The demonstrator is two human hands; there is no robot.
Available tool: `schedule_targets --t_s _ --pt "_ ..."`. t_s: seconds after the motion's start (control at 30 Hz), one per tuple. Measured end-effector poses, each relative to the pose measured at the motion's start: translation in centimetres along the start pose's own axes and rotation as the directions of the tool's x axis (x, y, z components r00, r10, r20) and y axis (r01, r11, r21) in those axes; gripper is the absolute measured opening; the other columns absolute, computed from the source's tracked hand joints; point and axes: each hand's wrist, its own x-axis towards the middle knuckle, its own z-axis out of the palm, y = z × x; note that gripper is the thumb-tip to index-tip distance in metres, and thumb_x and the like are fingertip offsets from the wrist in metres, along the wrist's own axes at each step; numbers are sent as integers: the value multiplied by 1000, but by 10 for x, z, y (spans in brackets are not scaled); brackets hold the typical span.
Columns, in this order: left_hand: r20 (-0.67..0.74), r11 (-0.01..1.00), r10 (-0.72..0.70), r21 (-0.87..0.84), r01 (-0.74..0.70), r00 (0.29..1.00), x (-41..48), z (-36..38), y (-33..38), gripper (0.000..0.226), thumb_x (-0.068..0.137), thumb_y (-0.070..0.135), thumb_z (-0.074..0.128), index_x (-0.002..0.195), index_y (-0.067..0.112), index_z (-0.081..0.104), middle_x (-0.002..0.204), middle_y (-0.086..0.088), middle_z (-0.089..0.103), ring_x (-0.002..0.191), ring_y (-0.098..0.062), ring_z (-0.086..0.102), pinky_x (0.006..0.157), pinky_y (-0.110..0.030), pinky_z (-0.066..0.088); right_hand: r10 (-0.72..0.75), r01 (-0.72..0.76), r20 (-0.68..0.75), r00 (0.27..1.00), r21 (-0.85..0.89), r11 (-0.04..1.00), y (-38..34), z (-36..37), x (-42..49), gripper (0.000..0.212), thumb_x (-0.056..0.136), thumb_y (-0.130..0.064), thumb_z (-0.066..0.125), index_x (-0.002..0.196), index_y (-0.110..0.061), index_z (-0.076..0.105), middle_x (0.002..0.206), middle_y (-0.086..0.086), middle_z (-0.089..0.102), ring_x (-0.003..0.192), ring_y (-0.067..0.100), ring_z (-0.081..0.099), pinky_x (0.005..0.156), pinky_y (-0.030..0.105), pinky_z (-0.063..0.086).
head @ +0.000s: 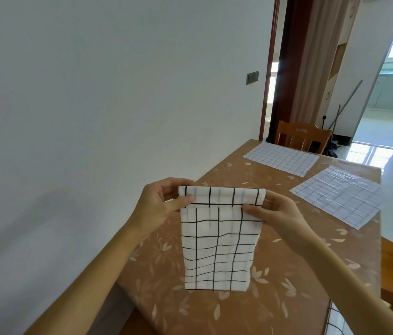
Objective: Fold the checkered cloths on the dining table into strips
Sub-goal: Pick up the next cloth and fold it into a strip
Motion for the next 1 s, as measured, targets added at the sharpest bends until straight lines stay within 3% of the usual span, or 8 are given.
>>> schedule_targets --t_s 0.13,0.37,0.5,0.63,0.77,0.87,0.93,1.0 --pt "39 987 -86 -131 91 996 -9 4 -1 42 76 17 80 117 14 71 108 -8 77 101 -26 75 86 -39 62 -24 27 -52 998 73 997 2 1 1 23 84 -11 73 107 -11 74 101 5 79 94 21 76 78 28 62" --pt "71 986 -163 36 161 984 -17 5 -15 27 90 10 72 117 14 72 109 0 78 101 -18 75 95 -44 59 -55 59 -46 997 95 994 0 -2 -3 32 78 -19 73 110 -13 73 104 9 77 97 27 75 83 39 62" --pt "94 983 -184 23 183 978 -16 4 -10 23 99 11 61 119 17 70 106 -3 79 98 -22 76 93 -44 59 -109 115 -77 991 75 991 2 -4 -3 23 85 -14 70 107 -13 76 102 5 78 96 22 75 83 34 62" --pt "145 931 -273 -207 299 951 -15 8 -6 27 102 9 51 120 17 71 111 -11 76 102 -32 72 88 -44 57 -192 196 -69 979 53 979 4 -2 -4 22 88 -2 66 97 -17 80 98 3 79 94 17 75 78 25 60" --pt "193 827 -356 -391 404 914 -12 0 -6 44 102 23 33 115 14 74 106 -21 65 97 -37 51 77 -41 48 -247 245 -36 968 -40 969 7 -5 -3 59 87 24 51 75 -26 82 95 -7 79 95 8 73 77 19 58" --pt "216 833 -367 -356 423 905 -11 -2 -6 42 96 44 51 118 14 72 107 -19 65 95 -36 55 77 -41 50 -294 291 -9 956 -119 949 12 -6 -2 55 86 27 49 78 -18 81 91 -8 79 92 6 73 77 17 56" --pt "176 868 -344 -315 384 922 -11 -1 -5 33 89 32 69 117 13 72 107 -17 72 93 -34 65 74 -38 57 -350 345 8 937 -196 918 16 -8 -1 49 86 24 53 84 -16 81 100 -8 78 99 9 72 83 21 57" --pt "144 888 -320 -300 350 936 -12 0 -5 35 86 11 73 121 12 69 106 -16 75 92 -31 72 72 -35 60 -355 343 -16 935 -223 913 18 -7 -2 40 89 16 58 100 -17 79 108 -8 76 105 11 70 87 27 58"
